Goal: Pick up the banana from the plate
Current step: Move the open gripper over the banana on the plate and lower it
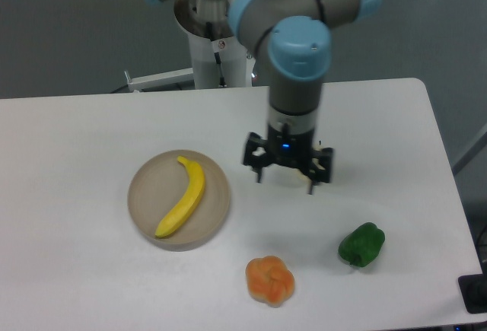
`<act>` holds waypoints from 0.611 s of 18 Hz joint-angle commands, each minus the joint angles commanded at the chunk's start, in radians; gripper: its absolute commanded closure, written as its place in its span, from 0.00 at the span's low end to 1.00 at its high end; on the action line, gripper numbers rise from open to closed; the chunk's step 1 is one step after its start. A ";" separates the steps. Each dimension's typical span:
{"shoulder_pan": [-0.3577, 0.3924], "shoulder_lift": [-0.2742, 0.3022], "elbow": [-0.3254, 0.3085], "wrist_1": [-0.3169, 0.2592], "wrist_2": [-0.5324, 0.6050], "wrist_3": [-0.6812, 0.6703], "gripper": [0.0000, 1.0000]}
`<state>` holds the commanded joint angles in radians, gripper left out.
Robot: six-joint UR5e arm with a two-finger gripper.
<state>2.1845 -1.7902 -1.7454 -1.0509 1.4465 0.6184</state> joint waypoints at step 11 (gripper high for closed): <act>-0.118 -0.054 -0.174 0.253 0.012 -0.072 0.00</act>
<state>2.0663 -1.8438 -1.9191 -0.7977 1.4588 0.5461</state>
